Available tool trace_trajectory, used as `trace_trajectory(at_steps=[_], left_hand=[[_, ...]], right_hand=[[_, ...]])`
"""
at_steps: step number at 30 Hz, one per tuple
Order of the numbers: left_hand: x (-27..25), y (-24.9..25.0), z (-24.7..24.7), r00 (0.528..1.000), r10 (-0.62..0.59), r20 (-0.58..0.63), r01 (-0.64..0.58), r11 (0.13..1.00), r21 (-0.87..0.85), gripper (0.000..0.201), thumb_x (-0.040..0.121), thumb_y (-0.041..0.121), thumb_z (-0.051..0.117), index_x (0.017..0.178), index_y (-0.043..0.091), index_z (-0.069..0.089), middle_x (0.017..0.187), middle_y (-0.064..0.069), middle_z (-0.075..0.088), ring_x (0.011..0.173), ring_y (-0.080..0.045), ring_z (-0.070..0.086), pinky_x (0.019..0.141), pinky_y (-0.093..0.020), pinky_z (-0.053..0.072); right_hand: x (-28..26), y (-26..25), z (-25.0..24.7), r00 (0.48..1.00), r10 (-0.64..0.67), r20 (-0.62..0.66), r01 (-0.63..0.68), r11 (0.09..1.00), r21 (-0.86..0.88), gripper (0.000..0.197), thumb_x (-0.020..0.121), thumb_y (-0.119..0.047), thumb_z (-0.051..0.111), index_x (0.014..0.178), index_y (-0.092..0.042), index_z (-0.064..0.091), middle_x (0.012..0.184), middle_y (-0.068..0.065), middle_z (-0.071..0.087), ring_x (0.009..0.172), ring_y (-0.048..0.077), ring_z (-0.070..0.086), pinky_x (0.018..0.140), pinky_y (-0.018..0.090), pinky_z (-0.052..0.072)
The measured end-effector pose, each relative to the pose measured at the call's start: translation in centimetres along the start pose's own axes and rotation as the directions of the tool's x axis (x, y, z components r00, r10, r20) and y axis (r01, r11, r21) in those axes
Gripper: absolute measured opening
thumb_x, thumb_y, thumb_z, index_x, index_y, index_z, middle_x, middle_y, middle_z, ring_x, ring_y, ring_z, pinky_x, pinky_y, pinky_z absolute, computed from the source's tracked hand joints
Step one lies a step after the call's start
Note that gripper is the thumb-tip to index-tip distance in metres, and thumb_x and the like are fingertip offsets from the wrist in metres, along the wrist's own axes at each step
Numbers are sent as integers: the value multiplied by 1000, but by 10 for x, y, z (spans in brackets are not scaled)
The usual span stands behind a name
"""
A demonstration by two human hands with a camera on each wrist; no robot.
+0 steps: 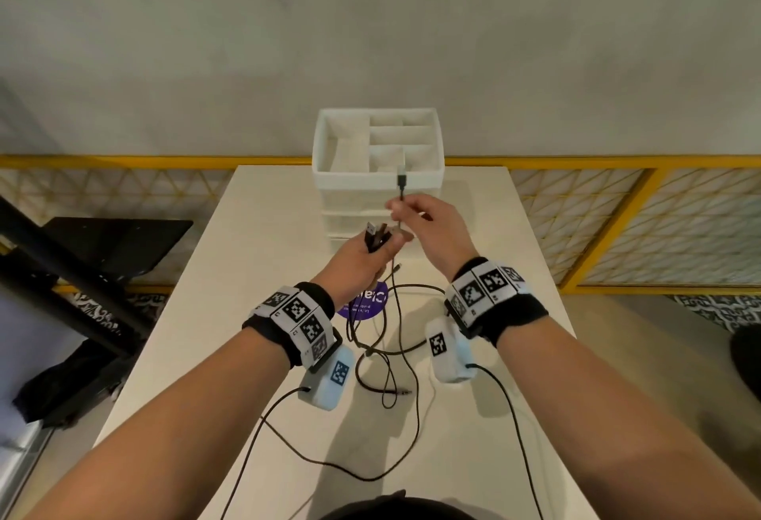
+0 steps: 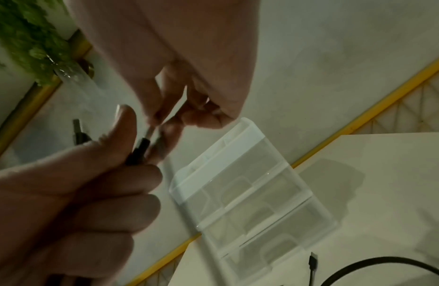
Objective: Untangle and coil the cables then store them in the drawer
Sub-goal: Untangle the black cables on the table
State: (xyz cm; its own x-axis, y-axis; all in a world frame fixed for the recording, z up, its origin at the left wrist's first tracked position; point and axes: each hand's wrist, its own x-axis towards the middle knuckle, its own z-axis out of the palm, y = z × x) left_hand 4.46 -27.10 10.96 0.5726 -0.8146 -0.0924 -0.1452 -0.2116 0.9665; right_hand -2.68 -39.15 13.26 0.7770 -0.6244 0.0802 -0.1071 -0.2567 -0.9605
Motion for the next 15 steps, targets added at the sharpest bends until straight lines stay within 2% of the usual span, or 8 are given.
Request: trace_trajectory(at_steps=[1,3,6,10,11,13,15], left_hand=[[1,1,-5,999,1,-48,-2,1000,-25,26,94,37,52,109,17,62,52,10,36,43,-5,32,44,-19,32],[5,1,-8,992,-32,-122,18,993,-113,31,93,36,55,117,18,62,51,11,35,45,-8,30,44,-21,29],[9,2,-8,981,-67,-182,17,965,-262,33,98,36,46,110,13,65,50,10,29,45,-8,25,43,-22,24],[9,4,-4,977,-66,-201,9,963,-271,37,96,48,40,93,17,59,61,8,33,53,-8,31,50,-22,30],[9,4,-4,979,-65,-195,14,967,-254,40,94,53,40,94,18,58,63,7,36,55,-8,33,52,-23,32],[8,4,-3,984,-51,-172,11,974,-227,58,85,65,44,105,13,59,69,3,45,59,-10,37,55,-24,34],[8,6,-1,984,-62,-165,25,976,-216,67,82,67,48,114,8,55,78,-3,50,65,-13,43,58,-26,37]], right_hand=[[2,-1,0,997,-22,-71,23,1000,19,16,93,-29,54,98,-23,69,81,-7,67,75,7,60,73,20,46],[1,1,-6,985,-20,-171,30,998,56,19,95,-29,51,104,-25,68,79,-9,67,71,6,56,72,26,47],[-14,6,0,989,26,-143,-18,998,57,21,93,-32,55,105,-24,70,76,-7,67,57,6,49,57,20,44],[-31,11,15,984,116,-132,-100,988,119,16,86,-32,65,94,-23,76,71,-4,72,47,7,47,48,18,42],[-32,13,18,980,139,-145,-119,983,139,14,85,-31,67,90,-22,76,69,-4,72,46,6,46,47,18,42],[-35,14,23,979,139,-146,-122,985,123,12,85,-26,66,87,-22,77,67,-4,71,44,4,46,47,17,41],[-39,14,28,988,91,-127,-83,994,68,14,86,-19,64,89,-19,78,66,-5,71,50,2,53,53,14,45]])
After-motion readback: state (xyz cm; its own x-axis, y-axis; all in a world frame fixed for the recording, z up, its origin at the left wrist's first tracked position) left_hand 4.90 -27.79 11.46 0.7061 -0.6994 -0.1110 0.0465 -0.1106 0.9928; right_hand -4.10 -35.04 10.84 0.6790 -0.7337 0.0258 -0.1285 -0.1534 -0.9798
